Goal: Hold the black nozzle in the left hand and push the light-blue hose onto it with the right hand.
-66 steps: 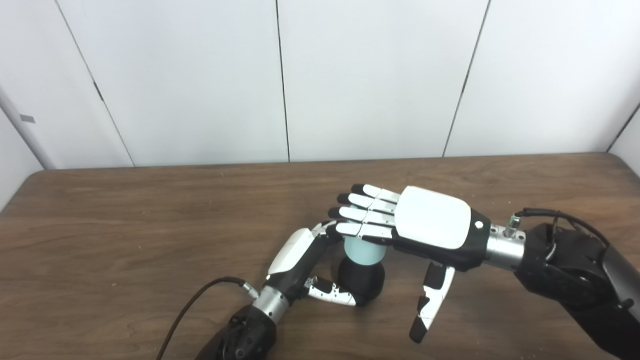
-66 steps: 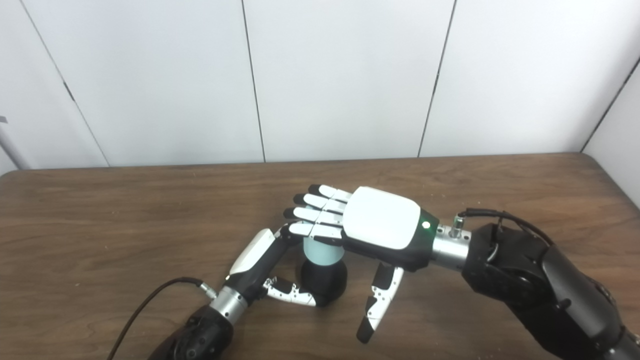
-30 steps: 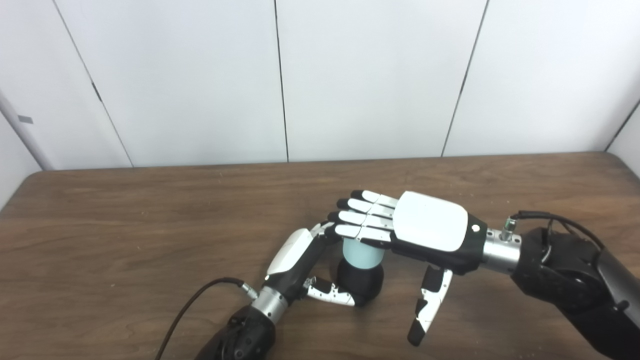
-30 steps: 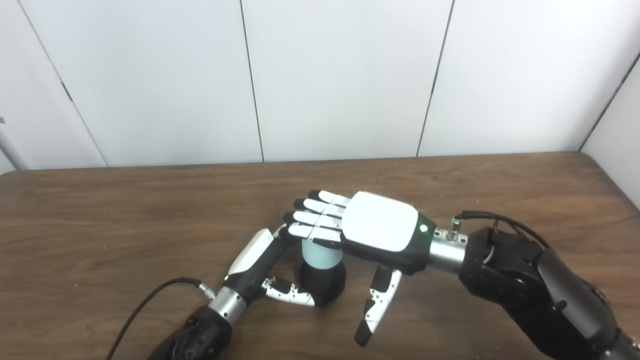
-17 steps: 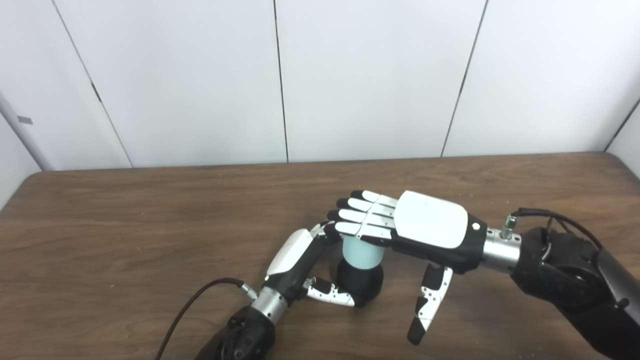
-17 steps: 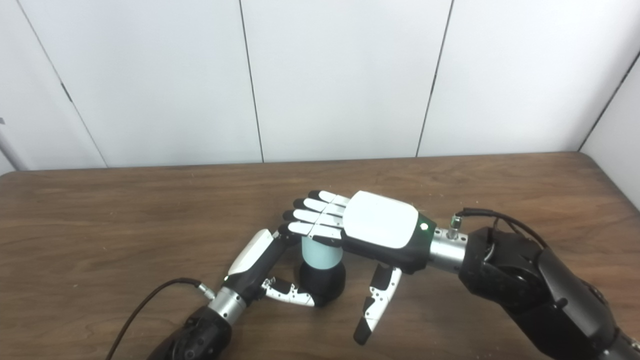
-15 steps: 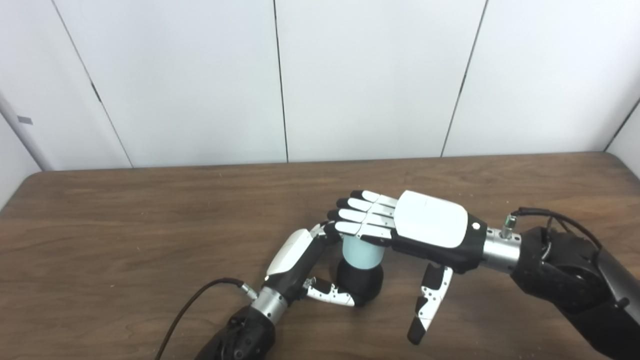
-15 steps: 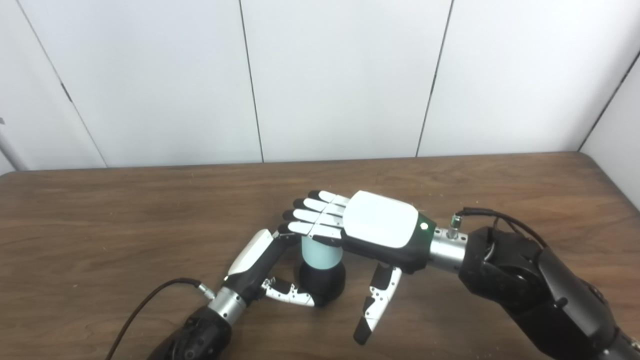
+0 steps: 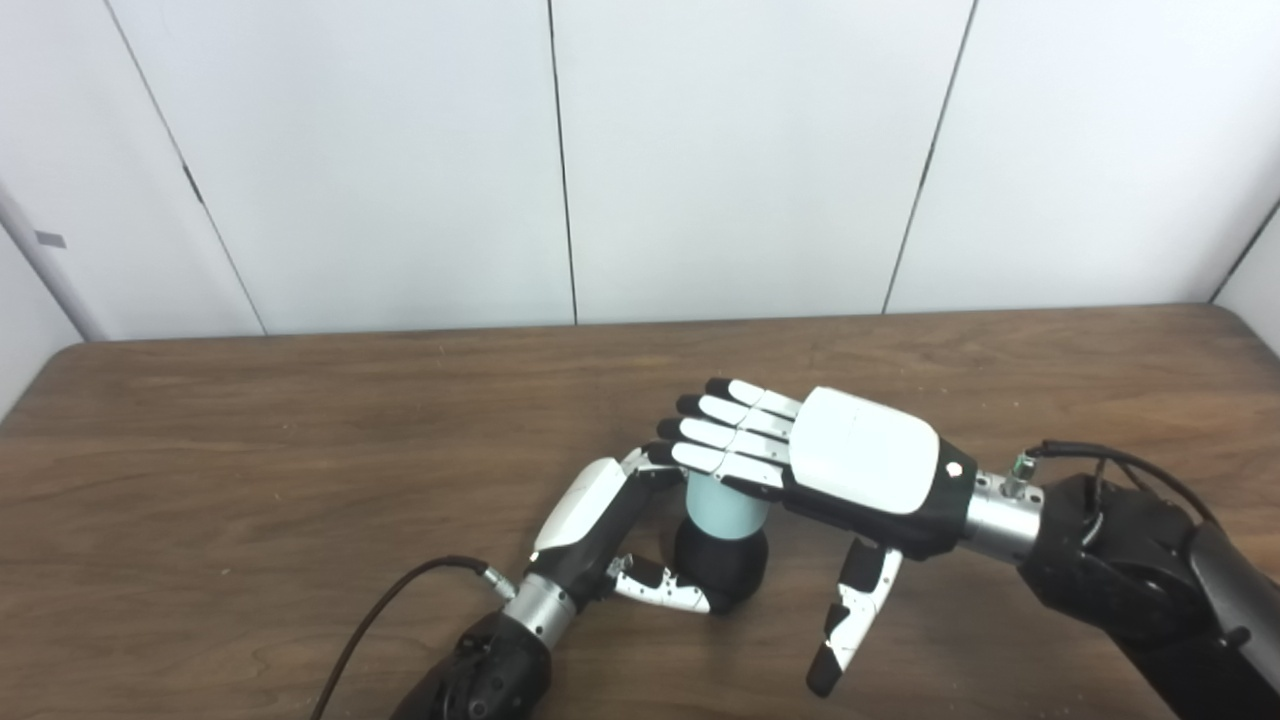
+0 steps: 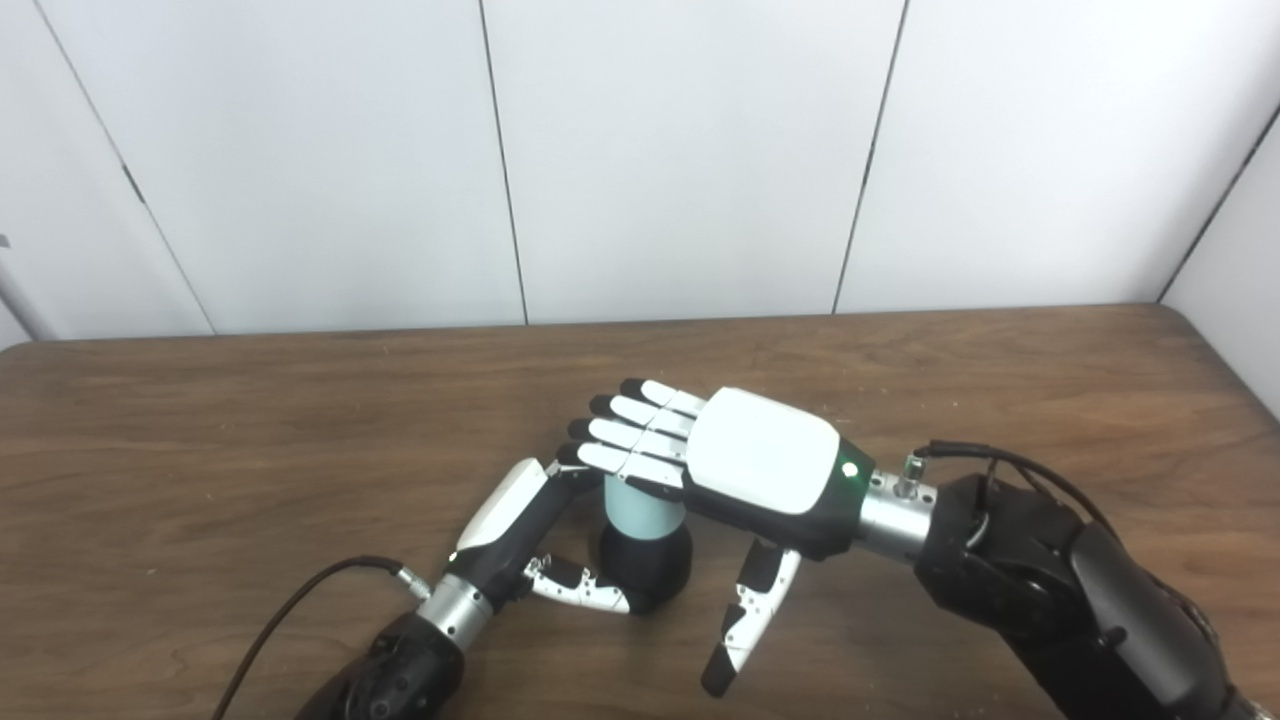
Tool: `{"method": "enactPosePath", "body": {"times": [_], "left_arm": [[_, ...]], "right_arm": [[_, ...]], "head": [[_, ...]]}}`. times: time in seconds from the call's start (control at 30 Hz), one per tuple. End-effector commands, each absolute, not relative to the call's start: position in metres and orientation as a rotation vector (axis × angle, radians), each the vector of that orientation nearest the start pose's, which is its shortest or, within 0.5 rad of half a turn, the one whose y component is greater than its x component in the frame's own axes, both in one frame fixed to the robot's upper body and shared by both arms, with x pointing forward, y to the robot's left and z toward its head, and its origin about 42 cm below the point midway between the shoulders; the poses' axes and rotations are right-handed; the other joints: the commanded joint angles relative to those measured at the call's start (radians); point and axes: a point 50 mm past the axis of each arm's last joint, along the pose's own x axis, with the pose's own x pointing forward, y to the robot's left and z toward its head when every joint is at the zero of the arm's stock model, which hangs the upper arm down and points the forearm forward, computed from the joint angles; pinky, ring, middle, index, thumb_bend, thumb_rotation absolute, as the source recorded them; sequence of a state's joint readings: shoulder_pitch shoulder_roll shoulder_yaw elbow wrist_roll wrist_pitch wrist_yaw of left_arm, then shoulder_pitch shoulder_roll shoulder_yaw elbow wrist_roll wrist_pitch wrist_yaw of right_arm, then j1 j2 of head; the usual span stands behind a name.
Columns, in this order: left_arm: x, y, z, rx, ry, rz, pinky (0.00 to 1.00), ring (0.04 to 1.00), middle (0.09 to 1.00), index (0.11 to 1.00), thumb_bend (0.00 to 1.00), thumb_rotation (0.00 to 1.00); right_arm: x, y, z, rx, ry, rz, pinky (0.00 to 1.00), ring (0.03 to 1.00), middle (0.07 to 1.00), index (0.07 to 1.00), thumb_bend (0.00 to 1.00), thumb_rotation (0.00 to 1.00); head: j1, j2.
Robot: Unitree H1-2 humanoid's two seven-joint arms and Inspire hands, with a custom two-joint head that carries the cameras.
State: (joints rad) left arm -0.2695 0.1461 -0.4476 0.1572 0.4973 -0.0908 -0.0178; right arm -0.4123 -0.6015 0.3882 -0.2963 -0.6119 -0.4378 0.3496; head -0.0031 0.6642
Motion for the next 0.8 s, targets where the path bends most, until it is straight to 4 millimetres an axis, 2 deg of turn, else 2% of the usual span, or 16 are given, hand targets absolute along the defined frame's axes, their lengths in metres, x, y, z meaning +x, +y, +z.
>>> {"method": "enactPosePath", "body": {"times": [0.0, 0.13, 0.23, 0.33, 0.57, 0.77], "left_arm": [[0.309, 0.138, 0.064, 0.794, -0.038, -0.581, 1.00, 0.902, 0.797, 0.482, 0.52, 0.07], [0.309, 0.137, 0.063, 0.782, -0.037, -0.582, 1.00, 0.878, 0.795, 0.482, 0.52, 0.07], [0.310, 0.137, 0.063, 0.784, -0.040, -0.580, 1.00, 0.929, 0.801, 0.482, 0.52, 0.07], [0.310, 0.137, 0.062, 0.786, -0.042, -0.579, 1.00, 0.943, 0.801, 0.482, 0.52, 0.07], [0.309, 0.137, 0.063, 0.784, -0.038, -0.577, 1.00, 0.945, 0.802, 0.482, 0.52, 0.07], [0.310, 0.137, 0.063, 0.782, -0.037, -0.579, 1.00, 0.945, 0.802, 0.482, 0.52, 0.07]], "right_arm": [[0.322, -0.214, 0.270, -1.356, -0.952, 0.815, 1.00, 1.000, 1.000, 1.000, 1.00, 0.82], [0.321, -0.215, 0.274, -1.332, -1.048, 0.697, 1.00, 1.000, 1.000, 1.000, 1.00, 0.82], [0.321, -0.214, 0.279, -1.274, -1.175, 0.513, 1.00, 1.000, 1.000, 1.000, 1.00, 0.86], [0.321, -0.213, 0.282, -1.217, -1.217, 0.417, 1.00, 1.000, 1.000, 1.000, 1.00, 0.86], [0.320, -0.211, 0.290, -1.116, -1.221, 0.338, 1.00, 1.000, 1.000, 1.000, 1.00, 0.84], [0.321, -0.211, 0.290, -1.070, -1.199, 0.307, 1.00, 1.000, 1.000, 1.000, 1.00, 0.84]], "head": [[-0.001, 0.001], [0.000, 0.001], [0.000, -0.001], [0.001, -0.001], [0.002, 0.000], [0.001, -0.002]]}}
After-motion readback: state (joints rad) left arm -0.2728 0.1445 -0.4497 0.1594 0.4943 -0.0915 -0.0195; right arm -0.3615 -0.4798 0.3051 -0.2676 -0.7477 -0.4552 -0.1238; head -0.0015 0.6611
